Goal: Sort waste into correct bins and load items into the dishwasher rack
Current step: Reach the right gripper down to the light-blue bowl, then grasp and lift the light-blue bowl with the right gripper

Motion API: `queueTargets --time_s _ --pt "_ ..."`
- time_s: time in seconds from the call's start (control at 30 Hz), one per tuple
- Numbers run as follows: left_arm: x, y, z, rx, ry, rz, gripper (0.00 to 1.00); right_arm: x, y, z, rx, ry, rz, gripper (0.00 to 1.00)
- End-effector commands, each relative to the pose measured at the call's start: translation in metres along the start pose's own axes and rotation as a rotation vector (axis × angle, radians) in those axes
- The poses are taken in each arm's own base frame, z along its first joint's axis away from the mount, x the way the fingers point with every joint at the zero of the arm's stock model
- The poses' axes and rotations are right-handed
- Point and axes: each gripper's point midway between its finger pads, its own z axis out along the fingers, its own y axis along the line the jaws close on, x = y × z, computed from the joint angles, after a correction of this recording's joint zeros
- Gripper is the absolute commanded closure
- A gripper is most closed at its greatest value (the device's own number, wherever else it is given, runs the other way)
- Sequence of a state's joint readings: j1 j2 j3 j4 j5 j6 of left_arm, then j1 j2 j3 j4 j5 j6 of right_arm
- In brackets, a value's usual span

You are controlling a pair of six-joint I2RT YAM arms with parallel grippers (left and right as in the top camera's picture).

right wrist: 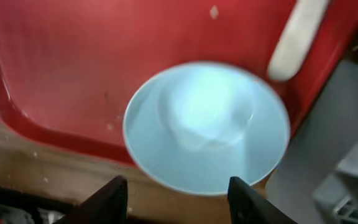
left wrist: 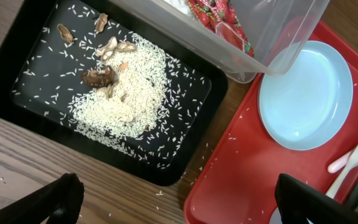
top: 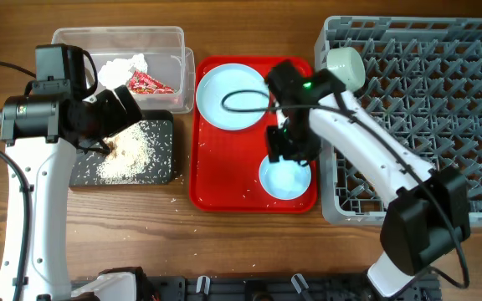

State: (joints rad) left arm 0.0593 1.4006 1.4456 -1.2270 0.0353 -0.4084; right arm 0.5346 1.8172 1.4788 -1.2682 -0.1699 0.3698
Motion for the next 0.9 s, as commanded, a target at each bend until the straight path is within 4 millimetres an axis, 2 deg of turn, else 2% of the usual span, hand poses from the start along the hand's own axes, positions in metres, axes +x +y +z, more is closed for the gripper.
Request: queueTargets --time_s 0.0,0.07,0.17,0.3,0.37,0.5,0.63,0.73,0.87 --pt "-0.002 -0.001 -0.002 0.011 -0.006 0.008 0.0 0.014 0.014 -0.023 0.001 -0.063 -0.048 0.46" --pt "-0.002 -0.001 -0.002 0.011 -0.006 0.008 0.0 0.021 0.017 -0.033 -0.001 -0.085 -0.039 0.46" --pt "-0.002 -0.001 -0.002 0.011 -0.006 0.008 0.0 0.034 0.002 -0.053 0.053 -0.13 0.041 0.46" --pt "-0.002 -0.001 -0.002 0.011 -0.006 0.008 0.0 0.06 -0.009 -0.055 0.038 -0.142 0.113 0.46" --pt "-0.002 -0.001 -0.002 0.011 -0.006 0.008 0.0 0.075 -0.005 -0.041 -0.02 -0.124 0.115 0.46" --pt "-0.002 -0.001 -0.002 0.011 -0.006 0.008 0.0 0.081 0.002 -0.009 0.019 -0.145 0.135 0.52" --pt "-0.002 -0.001 -0.002 0.011 -0.006 0.008 0.0 0.084 -0.027 0.02 0.183 -0.158 0.287 0.53" --pt "-0.002 -0.001 -0.002 0.011 -0.006 0.008 0.0 0.08 -0.029 0.039 0.183 -0.163 0.33 0.53" --pt "-0.002 -0.001 -0.002 0.011 -0.006 0.008 0.0 0.069 -0.028 0.054 0.18 -0.183 0.372 0.55"
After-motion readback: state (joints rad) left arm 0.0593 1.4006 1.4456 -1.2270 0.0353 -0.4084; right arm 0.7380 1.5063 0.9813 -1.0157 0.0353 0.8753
